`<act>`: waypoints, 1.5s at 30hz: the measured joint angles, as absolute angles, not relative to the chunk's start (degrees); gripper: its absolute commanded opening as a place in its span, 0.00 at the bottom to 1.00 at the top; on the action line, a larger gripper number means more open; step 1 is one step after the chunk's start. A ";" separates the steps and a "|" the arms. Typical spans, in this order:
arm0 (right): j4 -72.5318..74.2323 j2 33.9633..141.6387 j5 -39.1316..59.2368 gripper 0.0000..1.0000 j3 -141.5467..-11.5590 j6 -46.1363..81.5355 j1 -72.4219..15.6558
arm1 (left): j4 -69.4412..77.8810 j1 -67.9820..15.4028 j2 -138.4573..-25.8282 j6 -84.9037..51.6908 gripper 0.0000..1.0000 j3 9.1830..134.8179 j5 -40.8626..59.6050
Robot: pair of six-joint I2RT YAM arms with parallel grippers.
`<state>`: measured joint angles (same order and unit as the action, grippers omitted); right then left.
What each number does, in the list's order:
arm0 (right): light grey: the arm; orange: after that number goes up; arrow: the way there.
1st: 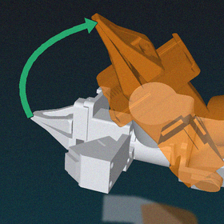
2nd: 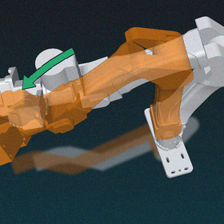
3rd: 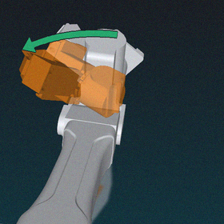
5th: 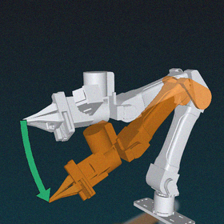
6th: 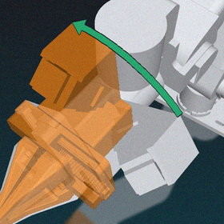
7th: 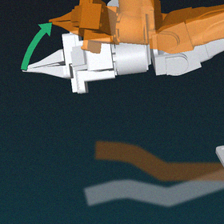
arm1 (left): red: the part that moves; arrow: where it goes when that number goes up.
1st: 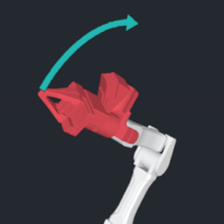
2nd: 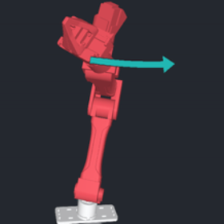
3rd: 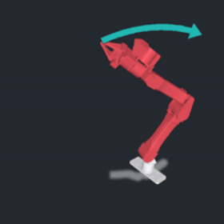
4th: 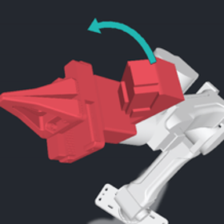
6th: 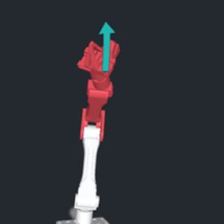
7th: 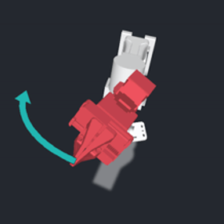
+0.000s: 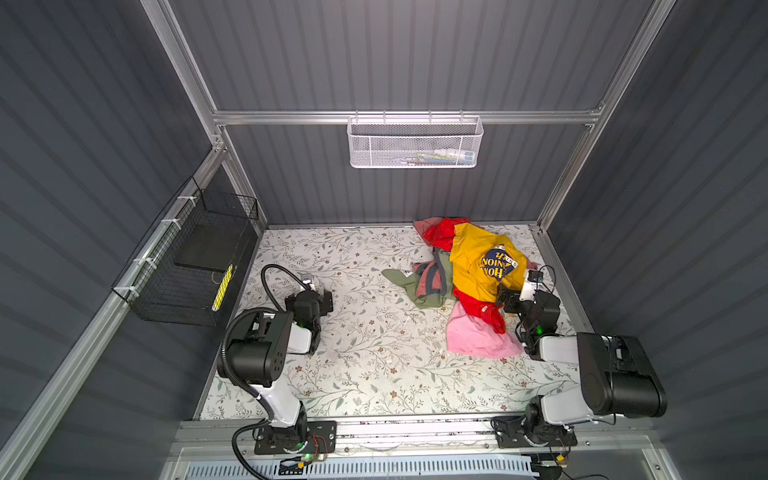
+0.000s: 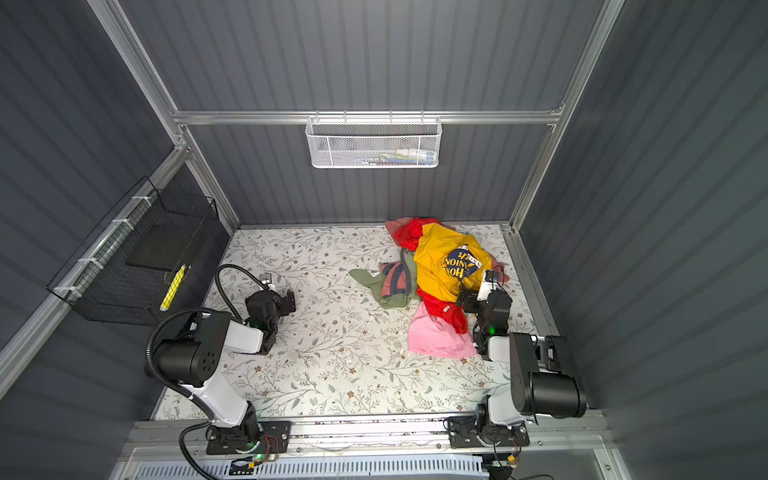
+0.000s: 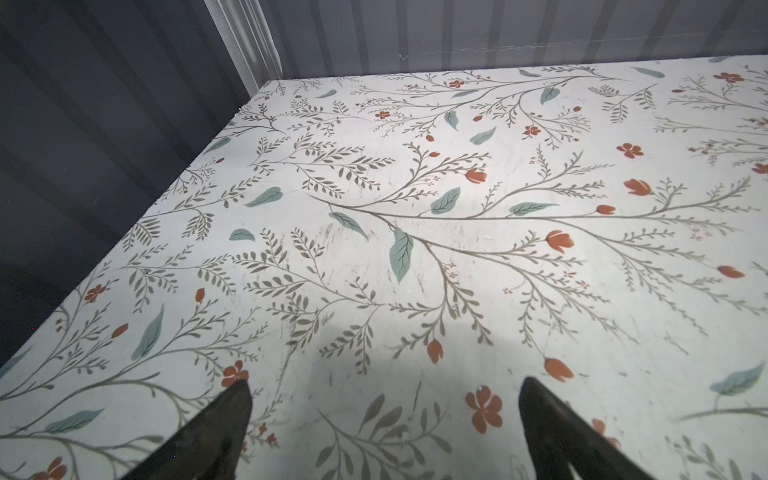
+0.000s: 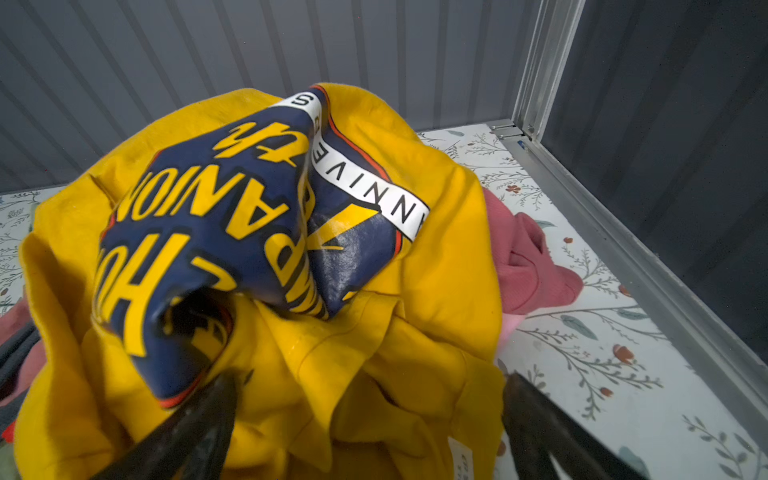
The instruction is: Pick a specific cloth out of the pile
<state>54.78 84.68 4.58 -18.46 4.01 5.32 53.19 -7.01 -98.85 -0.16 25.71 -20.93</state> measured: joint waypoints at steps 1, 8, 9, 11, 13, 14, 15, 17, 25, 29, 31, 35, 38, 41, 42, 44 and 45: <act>54.78 84.68 4.56 0.99 -18.46 4.01 5.32 | 53.19 -7.01 -98.85 -0.16 1.00 25.71 -20.93; 54.78 84.68 4.56 0.99 -18.46 4.01 5.32 | 53.19 -7.01 -98.85 -0.16 1.00 25.71 -20.93; 54.78 84.68 4.56 0.99 -18.46 4.01 5.32 | 53.21 -7.01 -98.85 -0.16 1.00 25.71 -20.93; 54.78 84.68 4.58 0.99 -18.46 4.01 5.32 | 53.19 -7.01 -98.85 -0.16 1.00 25.71 -20.93; 54.78 84.68 4.56 0.99 -18.46 4.01 5.32 | 53.19 -7.01 -98.85 -0.16 1.00 25.71 -20.93; 54.78 84.68 4.58 0.99 -18.46 4.01 5.32 | 53.19 -7.01 -98.85 -0.16 1.00 25.71 -20.93; 54.78 84.68 4.58 0.99 -18.46 4.01 5.32 | 53.19 -7.01 -98.85 -0.16 1.00 25.71 -20.93; 54.81 84.68 4.58 0.99 -18.46 4.01 5.32 | 53.19 -7.01 -98.85 -0.16 1.00 25.71 -20.93; 54.78 84.68 4.58 0.99 -18.46 4.01 5.32 | 53.19 -6.87 -98.85 -0.16 1.00 25.74 -20.73; 54.85 84.64 4.58 0.99 -18.44 4.01 5.32 | 53.17 -6.70 -98.80 -0.12 1.00 25.74 -20.64; 54.39 83.70 4.45 0.99 -18.39 4.05 5.32 | 51.09 -6.70 -97.78 -0.10 1.00 26.04 -20.21; 46.76 76.09 2.44 0.99 -19.31 5.91 5.58 | 40.07 -6.70 -90.19 -1.04 1.00 29.36 -21.02; 37.34 69.82 1.89 0.99 -23.31 10.22 6.87 | 33.67 -6.70 -83.68 -3.11 1.00 32.86 -21.10; 30.41 64.69 3.14 0.99 -25.96 15.55 7.90 | 27.77 -6.70 -80.03 -6.22 1.00 36.42 -20.60; 28.36 63.07 3.84 0.99 -26.17 17.52 7.99 | 25.80 -6.70 -79.57 -7.40 1.00 37.41 -20.05; 24.82 60.69 5.63 0.99 -26.17 21.15 8.01 | 22.48 -6.70 -79.46 -9.47 1.00 38.81 -18.72; 23.16 59.90 6.68 0.99 -26.15 23.22 8.01 | 20.67 -6.72 -79.50 -10.59 1.00 39.20 -17.87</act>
<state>23.16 59.90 6.68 -26.15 23.22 8.01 20.67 -6.72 -79.50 -10.59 39.20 -17.87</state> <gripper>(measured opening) 0.991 0.999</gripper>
